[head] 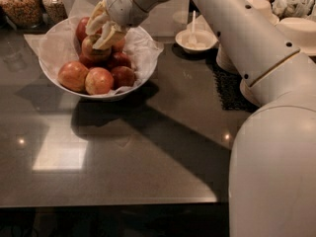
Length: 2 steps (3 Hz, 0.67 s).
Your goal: Pick apple from white bowl
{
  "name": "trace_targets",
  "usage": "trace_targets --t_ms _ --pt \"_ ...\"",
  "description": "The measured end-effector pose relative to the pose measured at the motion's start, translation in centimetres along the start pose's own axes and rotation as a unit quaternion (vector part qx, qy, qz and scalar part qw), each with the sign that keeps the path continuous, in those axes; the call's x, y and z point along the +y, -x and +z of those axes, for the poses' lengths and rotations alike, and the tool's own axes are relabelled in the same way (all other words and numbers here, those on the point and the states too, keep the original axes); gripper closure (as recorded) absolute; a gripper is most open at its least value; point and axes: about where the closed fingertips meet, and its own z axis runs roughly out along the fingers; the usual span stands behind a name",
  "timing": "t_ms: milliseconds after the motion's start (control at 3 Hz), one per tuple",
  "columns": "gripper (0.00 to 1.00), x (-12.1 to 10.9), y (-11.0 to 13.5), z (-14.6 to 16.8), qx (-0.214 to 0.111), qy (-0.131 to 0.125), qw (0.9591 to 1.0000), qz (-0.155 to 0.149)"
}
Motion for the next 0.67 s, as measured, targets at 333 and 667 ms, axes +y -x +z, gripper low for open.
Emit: trace_targets --t_ms 333,667 --pt "1.00 -0.3 0.6 -1.3 0.015 -0.015 0.9997 -0.007" --pt "1.00 -0.6 2.5 -4.7 0.048 -0.054 0.9971 -0.025"
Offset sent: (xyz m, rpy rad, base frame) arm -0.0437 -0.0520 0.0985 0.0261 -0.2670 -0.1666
